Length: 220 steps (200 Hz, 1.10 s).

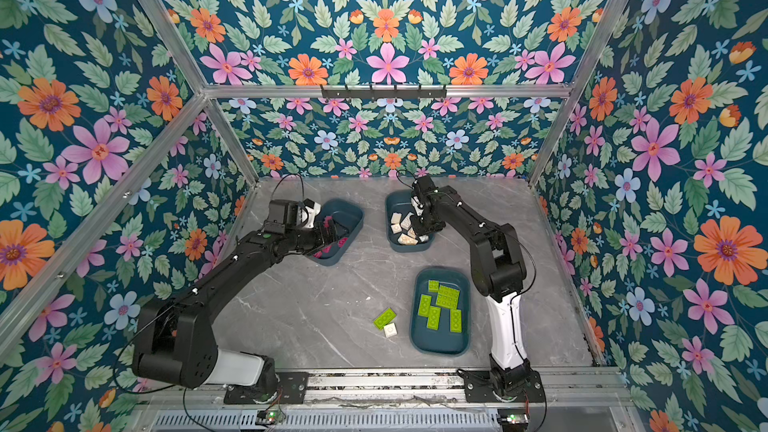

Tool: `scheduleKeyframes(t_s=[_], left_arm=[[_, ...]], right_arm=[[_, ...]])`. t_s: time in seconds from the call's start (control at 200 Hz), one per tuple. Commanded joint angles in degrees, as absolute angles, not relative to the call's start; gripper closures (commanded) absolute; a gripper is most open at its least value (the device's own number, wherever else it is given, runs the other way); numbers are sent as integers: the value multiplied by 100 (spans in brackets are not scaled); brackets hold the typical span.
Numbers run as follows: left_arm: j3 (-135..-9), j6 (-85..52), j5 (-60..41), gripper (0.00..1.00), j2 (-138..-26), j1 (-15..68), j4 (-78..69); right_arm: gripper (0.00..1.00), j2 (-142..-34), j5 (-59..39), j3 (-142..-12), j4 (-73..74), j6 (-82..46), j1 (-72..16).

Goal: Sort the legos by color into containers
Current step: 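Move the right gripper down toward the lime-green brick beside the lime-green tub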

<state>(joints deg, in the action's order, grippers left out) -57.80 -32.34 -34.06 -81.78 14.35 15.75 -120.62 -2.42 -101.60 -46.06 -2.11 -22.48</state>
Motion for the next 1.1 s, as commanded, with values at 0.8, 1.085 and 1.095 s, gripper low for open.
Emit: scheduleKeyframes(t_s=[0.8, 1.085, 1.095], left_arm=[[-5907, -2575, -3025, 0, -7793, 1379, 2689], [-5800, -2655, -3112, 0, -7770, 1369, 2610], [-5801, -2654, -3112, 0, -7765, 1370, 2610]], right_arm=[[39, -9038, -1890, -6785, -4272, 2332, -4167], [37, -9073, -1277, -6219, -3901, 3443, -4931], [37, -9088, -1257, -6215, -3889, 3480, -4948]])
